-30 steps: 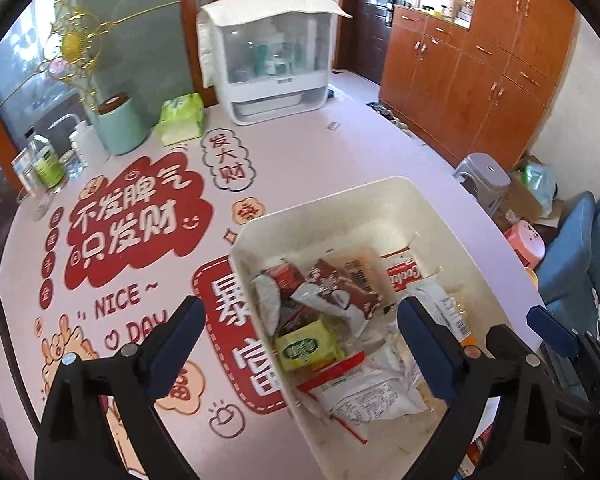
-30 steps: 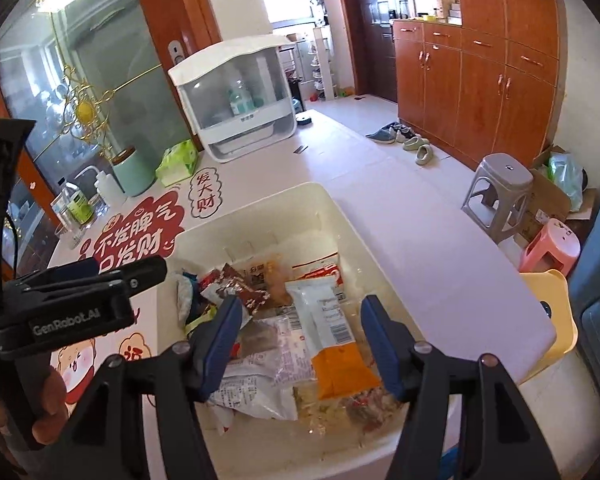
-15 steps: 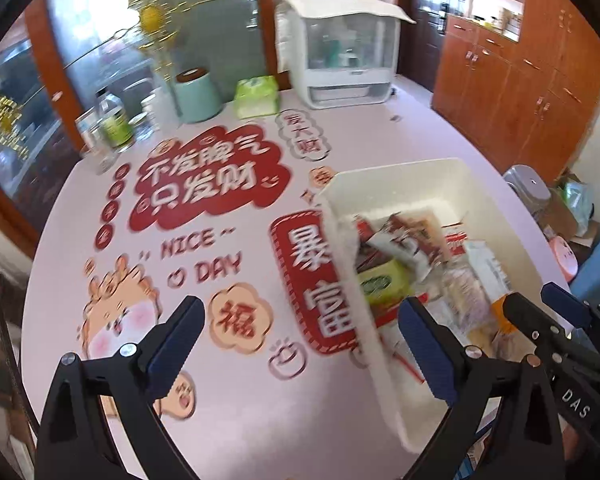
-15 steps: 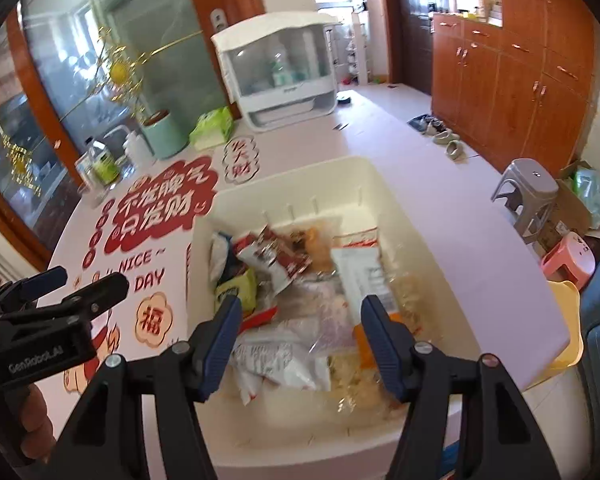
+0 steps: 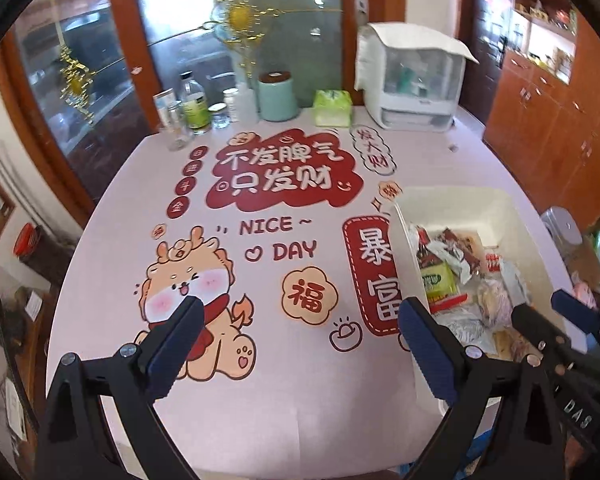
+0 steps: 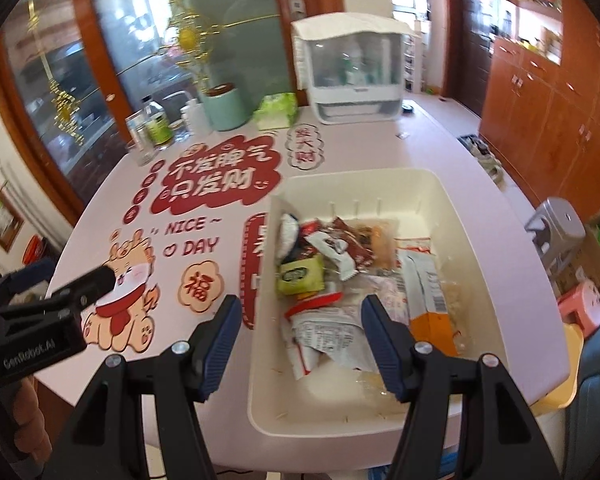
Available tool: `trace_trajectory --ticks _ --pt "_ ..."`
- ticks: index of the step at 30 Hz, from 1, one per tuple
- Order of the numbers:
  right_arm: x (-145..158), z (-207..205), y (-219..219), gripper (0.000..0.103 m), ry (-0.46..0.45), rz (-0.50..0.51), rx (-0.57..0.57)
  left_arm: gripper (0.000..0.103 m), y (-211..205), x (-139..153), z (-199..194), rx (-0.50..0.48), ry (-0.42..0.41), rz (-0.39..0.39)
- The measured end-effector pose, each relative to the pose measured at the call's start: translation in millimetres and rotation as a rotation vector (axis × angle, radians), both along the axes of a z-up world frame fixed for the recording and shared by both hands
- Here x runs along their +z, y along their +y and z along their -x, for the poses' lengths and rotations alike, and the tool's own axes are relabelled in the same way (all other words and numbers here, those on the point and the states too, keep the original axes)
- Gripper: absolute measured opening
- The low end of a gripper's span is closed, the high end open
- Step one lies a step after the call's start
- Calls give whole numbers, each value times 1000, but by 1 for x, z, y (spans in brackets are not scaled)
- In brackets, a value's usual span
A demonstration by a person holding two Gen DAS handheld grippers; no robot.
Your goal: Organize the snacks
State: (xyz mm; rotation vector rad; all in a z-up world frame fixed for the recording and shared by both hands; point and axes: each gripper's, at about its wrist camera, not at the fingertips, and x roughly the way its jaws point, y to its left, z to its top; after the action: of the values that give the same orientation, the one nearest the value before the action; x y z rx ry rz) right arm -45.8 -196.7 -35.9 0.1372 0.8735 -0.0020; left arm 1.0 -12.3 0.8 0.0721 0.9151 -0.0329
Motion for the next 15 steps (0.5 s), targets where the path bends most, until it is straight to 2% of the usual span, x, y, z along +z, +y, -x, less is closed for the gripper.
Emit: trace_trajectory --ticks 3,8,15 --pt "12 1 8 63 -8 2 21 97 3 13 8 21 -23 55" --pt "25 3 19 64 -23 15 33 99 -5 19 18 21 -66 8" --pt "25 5 25 64 -22 38 13 99 2 10 12 54 -30 20"
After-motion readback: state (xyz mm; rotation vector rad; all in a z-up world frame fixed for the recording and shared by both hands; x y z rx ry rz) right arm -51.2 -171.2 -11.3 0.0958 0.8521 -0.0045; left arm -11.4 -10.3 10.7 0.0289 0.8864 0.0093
